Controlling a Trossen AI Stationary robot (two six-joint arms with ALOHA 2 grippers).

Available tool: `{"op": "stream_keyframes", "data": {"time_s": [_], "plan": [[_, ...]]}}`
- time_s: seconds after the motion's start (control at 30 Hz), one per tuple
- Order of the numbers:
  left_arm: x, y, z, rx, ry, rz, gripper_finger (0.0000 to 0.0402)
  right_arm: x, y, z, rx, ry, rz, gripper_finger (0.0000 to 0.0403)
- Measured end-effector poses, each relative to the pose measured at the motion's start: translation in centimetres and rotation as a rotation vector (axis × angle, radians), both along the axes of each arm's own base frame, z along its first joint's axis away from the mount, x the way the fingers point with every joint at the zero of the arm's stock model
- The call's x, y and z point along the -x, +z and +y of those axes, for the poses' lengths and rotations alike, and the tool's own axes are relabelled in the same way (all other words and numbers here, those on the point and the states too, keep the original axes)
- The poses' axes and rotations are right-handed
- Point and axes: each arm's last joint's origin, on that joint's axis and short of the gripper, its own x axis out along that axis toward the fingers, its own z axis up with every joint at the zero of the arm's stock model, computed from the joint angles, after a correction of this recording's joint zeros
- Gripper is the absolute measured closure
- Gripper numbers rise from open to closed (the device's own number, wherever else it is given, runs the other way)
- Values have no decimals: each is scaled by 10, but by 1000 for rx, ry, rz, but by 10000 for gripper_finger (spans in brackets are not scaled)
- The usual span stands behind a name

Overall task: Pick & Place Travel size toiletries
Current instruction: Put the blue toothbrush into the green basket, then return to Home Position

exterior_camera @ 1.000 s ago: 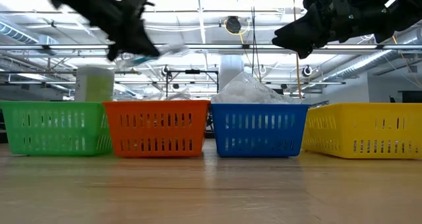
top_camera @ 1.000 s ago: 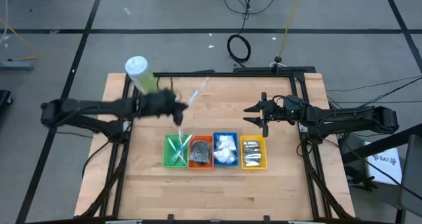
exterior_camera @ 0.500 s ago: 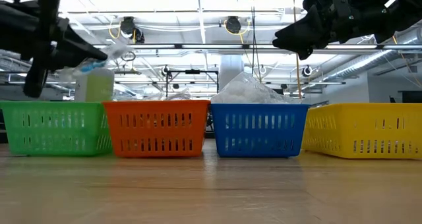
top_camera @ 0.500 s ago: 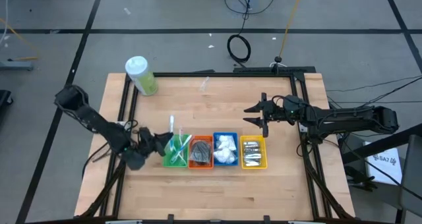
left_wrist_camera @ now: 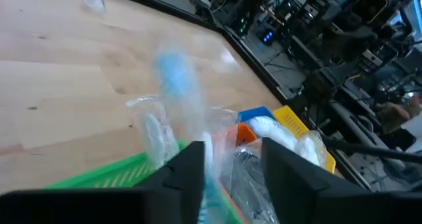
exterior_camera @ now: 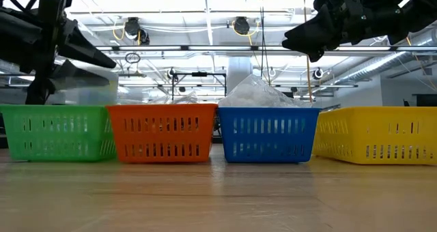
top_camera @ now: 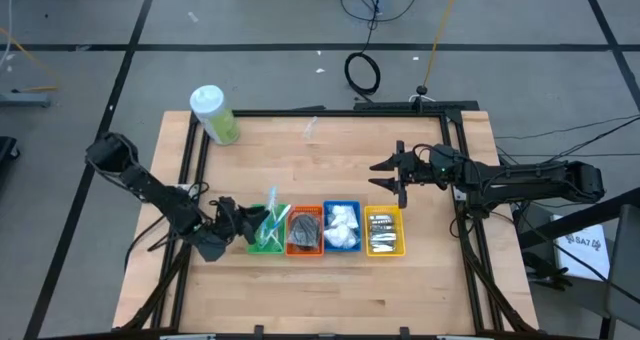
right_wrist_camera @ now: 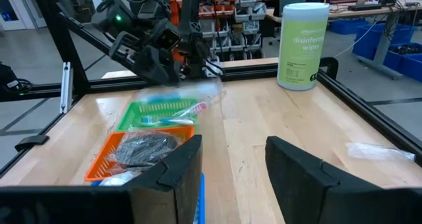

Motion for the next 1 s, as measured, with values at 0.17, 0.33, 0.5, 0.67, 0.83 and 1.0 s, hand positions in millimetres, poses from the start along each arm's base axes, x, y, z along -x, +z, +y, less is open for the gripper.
{"op": "stream_keyframes", "data": {"time_s": [0.17,0.33,0.5,0.67,0.83,1.0], "plan": [[-2,0,1,1,-35,26,193,0,0,0,0,0,0,248],[-4,-1,3,15,-46,38,143,0,0,0,0,0,1,248],[-6,16,11,-71,-52,29,118,0,0,0,0,0,2,248],[-5,63,27,-268,-135,-66,119,2,1,0,-11,1,-5,248],[12,123,52,-510,-68,-171,150,14,17,3,-29,-1,-92,248],[30,164,75,-618,16,-103,202,36,37,8,-82,3,-221,248]]}}
